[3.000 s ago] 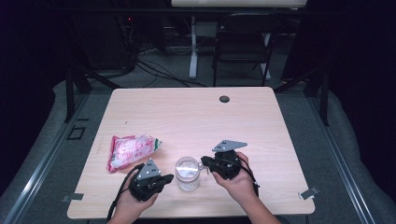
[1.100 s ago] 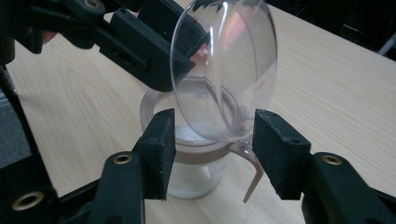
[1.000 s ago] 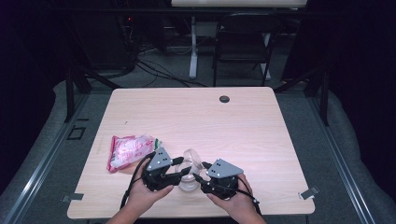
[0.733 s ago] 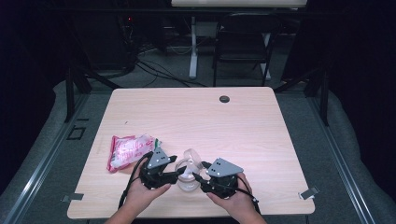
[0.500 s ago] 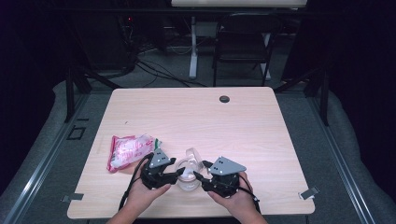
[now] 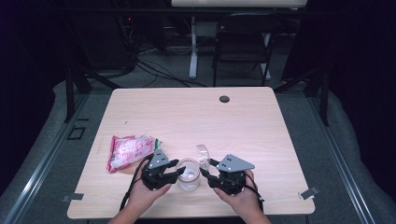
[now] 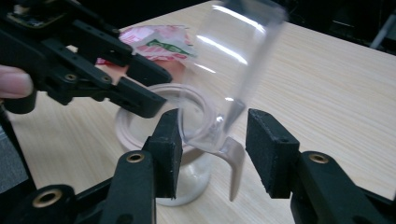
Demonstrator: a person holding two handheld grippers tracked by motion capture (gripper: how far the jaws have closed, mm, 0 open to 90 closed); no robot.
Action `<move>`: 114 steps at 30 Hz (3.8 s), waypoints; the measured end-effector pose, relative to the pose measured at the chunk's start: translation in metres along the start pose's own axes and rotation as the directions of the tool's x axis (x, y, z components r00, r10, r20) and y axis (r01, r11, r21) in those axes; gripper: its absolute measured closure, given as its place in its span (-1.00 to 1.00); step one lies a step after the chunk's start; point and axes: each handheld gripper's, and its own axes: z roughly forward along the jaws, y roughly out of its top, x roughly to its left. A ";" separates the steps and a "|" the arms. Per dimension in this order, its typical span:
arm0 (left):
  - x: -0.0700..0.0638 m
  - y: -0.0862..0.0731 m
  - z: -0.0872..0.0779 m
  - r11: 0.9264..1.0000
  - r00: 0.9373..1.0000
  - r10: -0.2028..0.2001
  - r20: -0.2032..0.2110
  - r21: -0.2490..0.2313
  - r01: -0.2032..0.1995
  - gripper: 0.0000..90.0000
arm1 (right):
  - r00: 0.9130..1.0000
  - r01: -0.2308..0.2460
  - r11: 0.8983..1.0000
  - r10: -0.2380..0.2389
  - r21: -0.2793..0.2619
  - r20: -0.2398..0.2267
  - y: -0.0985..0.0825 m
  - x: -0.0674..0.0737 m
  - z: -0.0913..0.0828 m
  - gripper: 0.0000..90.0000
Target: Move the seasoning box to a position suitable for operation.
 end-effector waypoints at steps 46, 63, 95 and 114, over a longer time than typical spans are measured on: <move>0.013 -0.012 -0.026 0.996 0.998 -0.022 -0.064 -0.087 0.016 0.22 | 0.997 -0.069 0.986 0.073 0.154 -0.015 -0.027 -0.032 0.044 0.83; 0.032 -0.030 -0.059 0.990 0.976 -0.096 -0.197 -0.121 0.073 0.23 | 0.992 -0.123 0.981 0.125 0.147 -0.003 -0.024 -0.055 0.064 0.70; 0.054 -0.040 -0.072 0.982 0.950 -0.163 -0.268 -0.140 0.129 0.20 | 0.989 -0.148 0.975 0.147 0.165 0.015 -0.029 -0.081 0.069 0.71; 0.091 -0.054 -0.099 0.958 0.900 -0.270 -0.342 -0.193 0.213 0.13 | 0.976 -0.200 0.964 0.212 0.177 -0.049 -0.030 -0.082 0.066 0.65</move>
